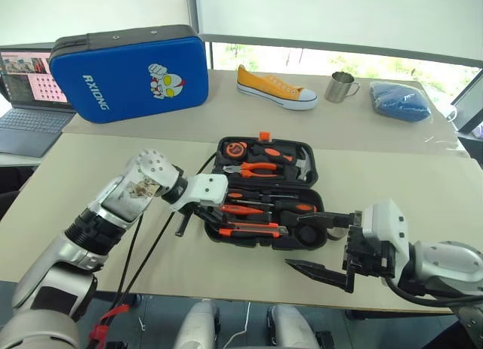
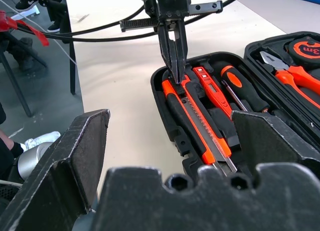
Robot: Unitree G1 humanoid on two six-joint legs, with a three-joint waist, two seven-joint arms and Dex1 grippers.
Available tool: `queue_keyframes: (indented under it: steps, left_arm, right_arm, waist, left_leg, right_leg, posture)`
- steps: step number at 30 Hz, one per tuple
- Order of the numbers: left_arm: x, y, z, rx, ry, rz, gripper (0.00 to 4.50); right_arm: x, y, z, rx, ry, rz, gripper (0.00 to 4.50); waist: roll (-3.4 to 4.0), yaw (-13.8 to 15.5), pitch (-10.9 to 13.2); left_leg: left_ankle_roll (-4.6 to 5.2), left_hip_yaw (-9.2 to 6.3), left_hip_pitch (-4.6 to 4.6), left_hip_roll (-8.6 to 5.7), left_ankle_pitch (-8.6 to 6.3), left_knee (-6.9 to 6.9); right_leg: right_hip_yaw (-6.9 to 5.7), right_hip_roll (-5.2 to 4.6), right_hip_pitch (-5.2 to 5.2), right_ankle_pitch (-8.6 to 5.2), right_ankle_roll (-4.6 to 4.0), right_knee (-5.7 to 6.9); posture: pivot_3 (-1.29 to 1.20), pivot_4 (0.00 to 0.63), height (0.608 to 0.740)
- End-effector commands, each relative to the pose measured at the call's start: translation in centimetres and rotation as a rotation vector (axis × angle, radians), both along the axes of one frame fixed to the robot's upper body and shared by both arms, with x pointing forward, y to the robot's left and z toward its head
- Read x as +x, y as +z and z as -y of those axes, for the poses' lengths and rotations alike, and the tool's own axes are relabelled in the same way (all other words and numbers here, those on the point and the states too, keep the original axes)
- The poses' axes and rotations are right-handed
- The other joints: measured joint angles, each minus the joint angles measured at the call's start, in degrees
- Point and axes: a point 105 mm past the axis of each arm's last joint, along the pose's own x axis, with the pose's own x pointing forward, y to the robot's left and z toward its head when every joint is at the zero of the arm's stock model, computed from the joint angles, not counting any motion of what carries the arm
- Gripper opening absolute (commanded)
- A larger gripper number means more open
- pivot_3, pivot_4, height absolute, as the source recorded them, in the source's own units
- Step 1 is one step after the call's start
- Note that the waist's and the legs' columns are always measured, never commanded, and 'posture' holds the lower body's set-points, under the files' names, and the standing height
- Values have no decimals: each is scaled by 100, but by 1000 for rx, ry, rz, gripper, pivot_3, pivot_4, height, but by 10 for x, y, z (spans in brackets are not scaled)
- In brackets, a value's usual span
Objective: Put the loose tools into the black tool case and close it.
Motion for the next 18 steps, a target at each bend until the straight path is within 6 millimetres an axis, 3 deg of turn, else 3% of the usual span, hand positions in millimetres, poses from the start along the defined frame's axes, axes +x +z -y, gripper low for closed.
queue_keyframes:
  steps: [1, 9, 12, 18]
  left_arm:
    - [-4, -13, -4, 66, -24, 19, 61]
    - [7, -35, 1, 113, -48, 79, 61]
    - [6, -20, 6, 47, -45, 60, 61]
    - [0, 25, 22, -103, -94, 3, 61]
  right_arm:
    - [-1, 5, -1, 10, 7, 22, 4500]
    - [-1, 4, 0, 7, 14, 20, 4500]
    - [-2, 4, 0, 5, 16, 21, 4500]
    - [-4, 1, 2, -2, 10, 15, 4500]
  waist:
    - [0, 0, 0]
    - [16, 41, -12]
    - [19, 49, -14]
    - [15, 20, -11]
  left_leg:
    - [0, 0, 1, 0, 0, 0]
    - [0, 1, 27, -1, 0, 1]
    - [2, 0, 71, 0, -2, -2]
    - [2, -7, 42, 3, -2, -2]
  right_leg:
    - [0, 1, 0, 0, 0, 1]
    - [-1, -4, 31, 0, 1, -2]
    - [-5, -4, 86, -5, 8, -23]
    - [-4, -1, 57, -3, 7, -19]
  posture:
    - [0, 150, 739]
    - [0, 150, 739]
    - [0, 150, 739]
    - [0, 150, 739]
